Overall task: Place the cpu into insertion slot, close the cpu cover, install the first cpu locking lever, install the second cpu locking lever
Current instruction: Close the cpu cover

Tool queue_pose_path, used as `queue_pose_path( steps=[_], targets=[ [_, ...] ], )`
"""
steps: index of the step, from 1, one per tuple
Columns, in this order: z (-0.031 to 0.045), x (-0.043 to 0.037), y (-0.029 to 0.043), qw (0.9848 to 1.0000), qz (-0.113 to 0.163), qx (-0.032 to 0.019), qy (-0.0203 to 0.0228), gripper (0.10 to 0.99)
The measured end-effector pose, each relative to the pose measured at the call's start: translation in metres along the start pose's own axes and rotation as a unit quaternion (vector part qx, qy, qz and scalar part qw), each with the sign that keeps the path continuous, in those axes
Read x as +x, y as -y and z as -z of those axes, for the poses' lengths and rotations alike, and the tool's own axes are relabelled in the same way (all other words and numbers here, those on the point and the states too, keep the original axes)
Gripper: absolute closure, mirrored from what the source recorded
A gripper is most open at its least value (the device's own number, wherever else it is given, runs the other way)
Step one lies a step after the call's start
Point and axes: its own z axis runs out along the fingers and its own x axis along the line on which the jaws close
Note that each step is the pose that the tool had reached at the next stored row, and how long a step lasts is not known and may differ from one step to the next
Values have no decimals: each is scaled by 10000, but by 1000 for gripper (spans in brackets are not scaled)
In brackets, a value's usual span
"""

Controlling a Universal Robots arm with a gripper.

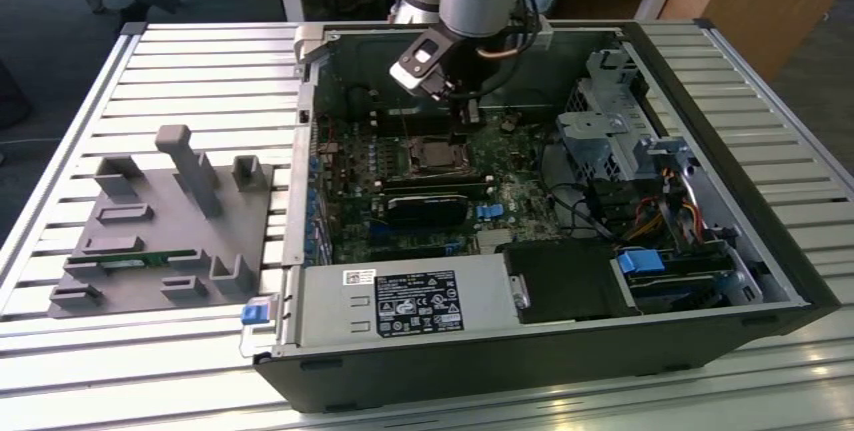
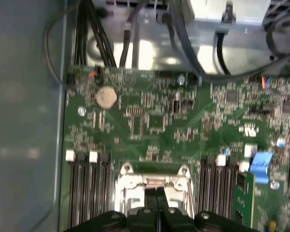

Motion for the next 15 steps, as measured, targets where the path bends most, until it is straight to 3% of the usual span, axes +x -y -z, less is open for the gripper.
queue_pose_path(
  steps=[10,15],
  targets=[
    [-89,10,230,10000,0,1,0,980],
    [-99,14,339,10000,-1,1,0,980]
  ],
)
